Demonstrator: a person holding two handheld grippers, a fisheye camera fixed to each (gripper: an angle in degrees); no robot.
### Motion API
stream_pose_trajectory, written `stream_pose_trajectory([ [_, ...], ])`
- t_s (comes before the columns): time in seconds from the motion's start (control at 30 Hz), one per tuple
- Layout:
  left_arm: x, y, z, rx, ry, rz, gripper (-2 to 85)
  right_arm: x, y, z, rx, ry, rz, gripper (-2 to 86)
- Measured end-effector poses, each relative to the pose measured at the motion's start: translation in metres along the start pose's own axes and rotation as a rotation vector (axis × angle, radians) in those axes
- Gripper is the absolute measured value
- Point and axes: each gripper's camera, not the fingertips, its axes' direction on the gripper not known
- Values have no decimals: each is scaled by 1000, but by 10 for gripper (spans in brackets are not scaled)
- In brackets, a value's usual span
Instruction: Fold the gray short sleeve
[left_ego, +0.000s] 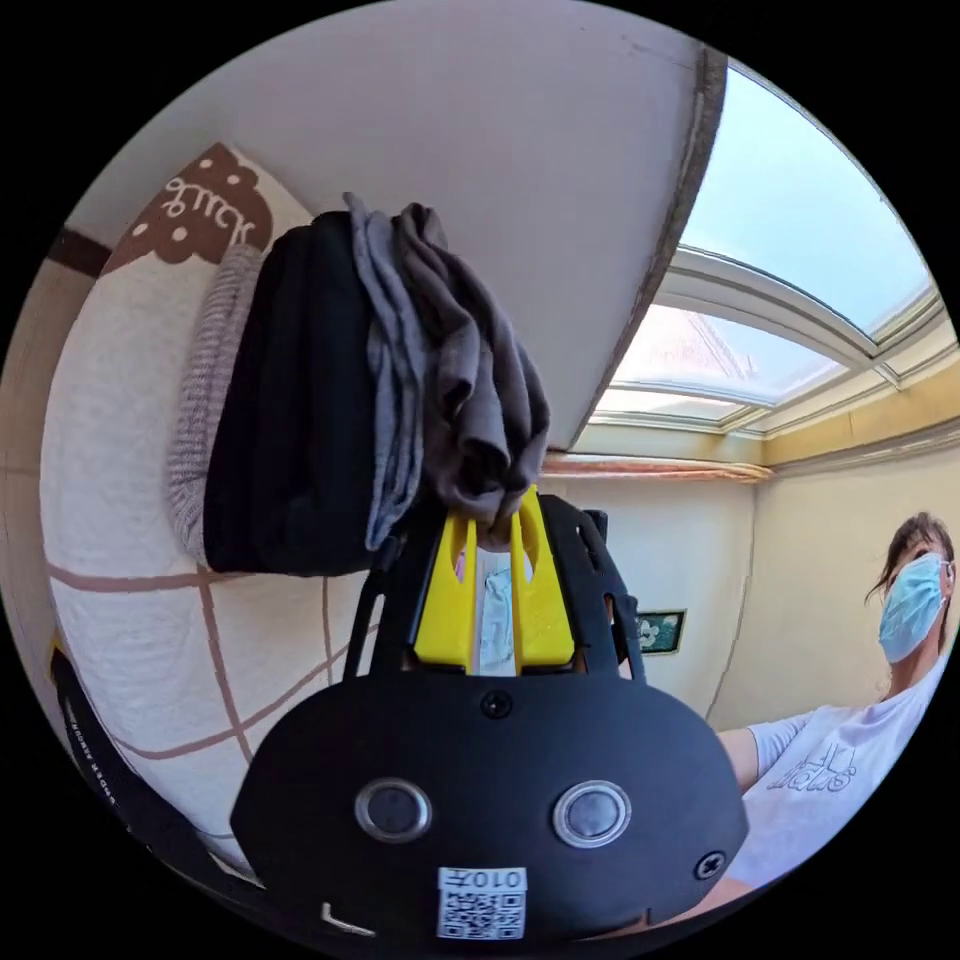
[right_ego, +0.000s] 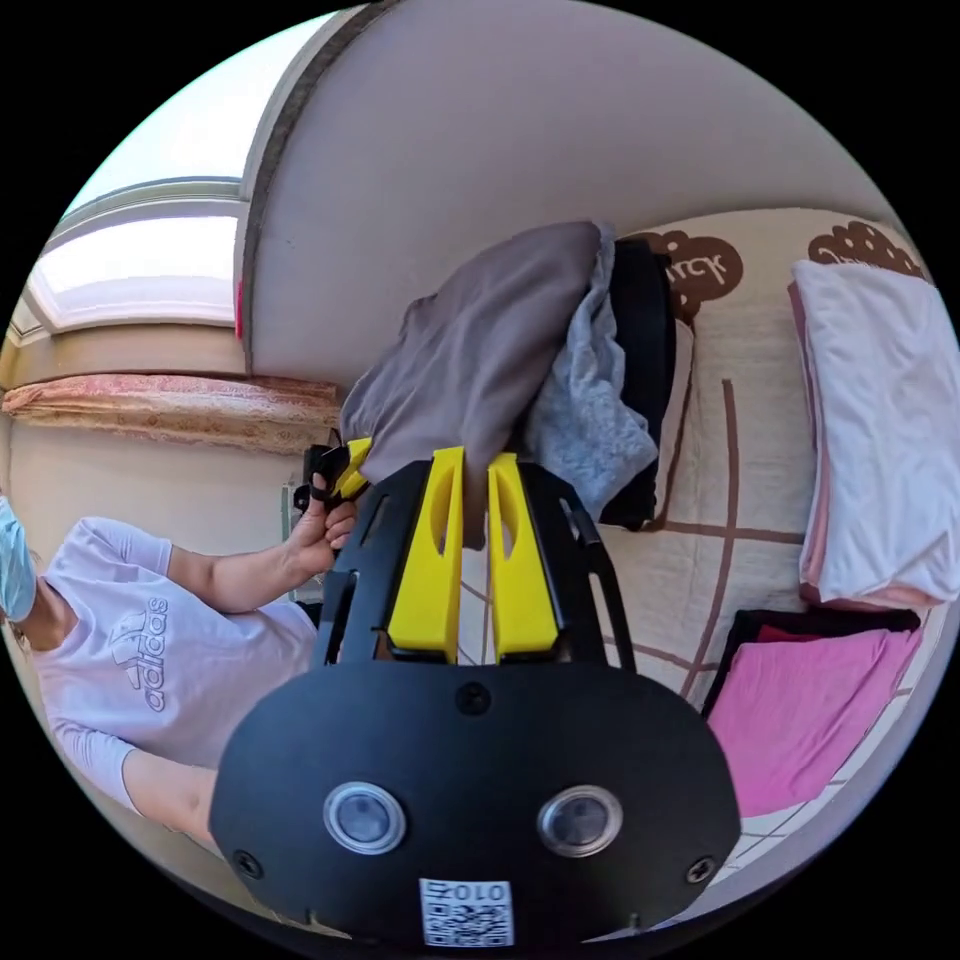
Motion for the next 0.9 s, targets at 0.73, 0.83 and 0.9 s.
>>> stream_pose_trajectory([
  [0.73, 134, -9, -27, -287, -307, 491, 5, -15, 63, -27, 395, -9, 131, 61],
  [0.83, 169, -19, 7, -322, -440, 718, 3, -34, 41, -37, 413, 49, 82, 68],
  [0.9, 173, -22, 26, -320, -480, 773, 2, -45, 19, -39, 383, 100, 57, 76],
])
